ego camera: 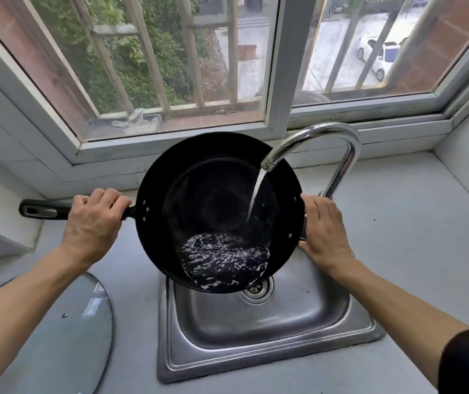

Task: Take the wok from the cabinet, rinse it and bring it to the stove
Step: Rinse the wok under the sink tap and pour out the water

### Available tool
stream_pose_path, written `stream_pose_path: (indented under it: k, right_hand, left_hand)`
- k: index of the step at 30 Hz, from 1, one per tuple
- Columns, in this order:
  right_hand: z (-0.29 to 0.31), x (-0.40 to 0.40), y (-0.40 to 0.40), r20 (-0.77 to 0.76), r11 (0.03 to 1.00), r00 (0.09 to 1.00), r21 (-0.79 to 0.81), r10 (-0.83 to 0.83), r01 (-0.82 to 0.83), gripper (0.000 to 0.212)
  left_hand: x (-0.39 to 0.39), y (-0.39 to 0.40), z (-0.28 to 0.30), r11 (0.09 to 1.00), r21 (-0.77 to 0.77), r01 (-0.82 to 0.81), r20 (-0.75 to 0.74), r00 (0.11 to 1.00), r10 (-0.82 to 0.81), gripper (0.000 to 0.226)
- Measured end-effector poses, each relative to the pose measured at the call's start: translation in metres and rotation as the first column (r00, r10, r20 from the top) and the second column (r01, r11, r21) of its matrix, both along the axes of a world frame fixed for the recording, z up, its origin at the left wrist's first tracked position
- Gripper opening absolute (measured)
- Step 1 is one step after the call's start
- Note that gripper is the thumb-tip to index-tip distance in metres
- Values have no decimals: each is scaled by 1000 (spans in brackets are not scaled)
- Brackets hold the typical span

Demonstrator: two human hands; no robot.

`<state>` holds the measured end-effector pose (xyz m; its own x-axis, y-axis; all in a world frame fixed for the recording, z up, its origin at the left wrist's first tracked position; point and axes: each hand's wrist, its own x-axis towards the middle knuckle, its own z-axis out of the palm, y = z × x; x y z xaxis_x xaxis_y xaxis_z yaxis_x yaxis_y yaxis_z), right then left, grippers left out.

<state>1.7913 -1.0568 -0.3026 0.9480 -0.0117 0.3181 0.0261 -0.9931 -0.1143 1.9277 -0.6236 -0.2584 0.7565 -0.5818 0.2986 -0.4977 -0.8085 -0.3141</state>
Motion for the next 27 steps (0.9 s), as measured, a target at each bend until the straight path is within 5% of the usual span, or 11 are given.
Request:
stream_pose_path:
  k: [14,27]
  right_hand:
    - [-15,39,30,21,995,997,68,78,-80,100]
    - [-24,42,39,-125,978,973,107,192,-179,111]
  left_hand:
    - [-23,36,31,998,25,-64,113,992,61,26]
    - [-48,48,55,996,76,-54,110,993,45,30]
